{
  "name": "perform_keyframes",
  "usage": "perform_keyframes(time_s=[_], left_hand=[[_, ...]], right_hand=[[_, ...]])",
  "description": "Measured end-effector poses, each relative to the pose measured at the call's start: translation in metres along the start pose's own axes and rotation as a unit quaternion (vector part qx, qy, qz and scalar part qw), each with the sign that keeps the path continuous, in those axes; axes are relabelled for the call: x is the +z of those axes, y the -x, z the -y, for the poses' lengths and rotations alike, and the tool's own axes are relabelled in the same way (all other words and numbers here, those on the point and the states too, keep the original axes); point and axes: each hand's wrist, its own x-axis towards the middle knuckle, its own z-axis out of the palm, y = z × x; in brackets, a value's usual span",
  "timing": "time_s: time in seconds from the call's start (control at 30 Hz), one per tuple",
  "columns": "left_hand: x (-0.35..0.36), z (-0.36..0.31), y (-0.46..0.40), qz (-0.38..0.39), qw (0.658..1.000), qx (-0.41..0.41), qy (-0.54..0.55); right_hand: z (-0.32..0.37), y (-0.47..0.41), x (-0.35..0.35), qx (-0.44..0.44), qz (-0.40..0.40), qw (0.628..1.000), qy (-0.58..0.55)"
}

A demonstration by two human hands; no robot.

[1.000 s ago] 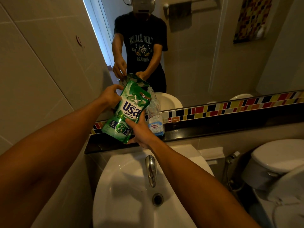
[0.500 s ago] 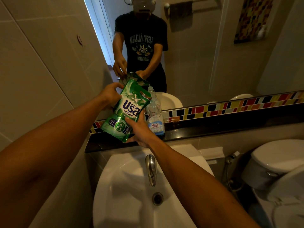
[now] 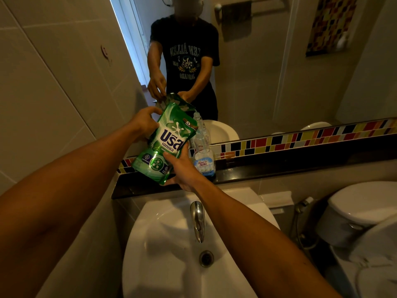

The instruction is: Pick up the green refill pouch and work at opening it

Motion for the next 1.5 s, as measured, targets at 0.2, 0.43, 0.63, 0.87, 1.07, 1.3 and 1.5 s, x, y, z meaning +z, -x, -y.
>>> perform_keyframes(time_s=[0.2, 0.43, 0.63, 0.87, 1.07, 1.3, 1.5], left_hand=[[-0.0001, 0.0004, -0.0007, -0.003, 1.0, 0.003, -0.004], [-0.0031, 0.0008, -0.0024, -0.004, 1.0, 0.009, -0.016], [-0.0036, -0.0019, -0.0022, 0.0, 1.0, 0.01, -0.011], [-0.0031, -0.0029, -0.0022, 0.001, 1.0, 0.011, -0.009], [-0.0056, -0.0032, -0.0046, 0.001, 1.0, 0.009, -0.021], [-0.0069, -0.0034, -0.0062, 0.002, 1.0, 0.01, -0.025], [-0.0063, -0.0042, -0.0059, 0.001, 1.0, 0.006, -0.02]], right_hand=[[0.001, 0.0007, 0.0015, 0.002, 0.003, 1.0, -0.006], [0.003, 0.0005, 0.004, 0.009, -0.003, 1.0, -0.008], [0.0024, -0.0013, 0.0041, 0.006, 0.002, 1.0, -0.013], [0.0026, -0.0031, 0.005, 0.009, -0.003, 1.0, -0.013], [0.0017, -0.004, 0.0043, 0.0, 0.001, 1.0, -0.012], [0.0027, -0.0039, 0.0053, 0.002, 0.002, 1.0, -0.016], [0.0031, -0.0052, 0.0068, 0.005, -0.003, 1.0, -0.018]])
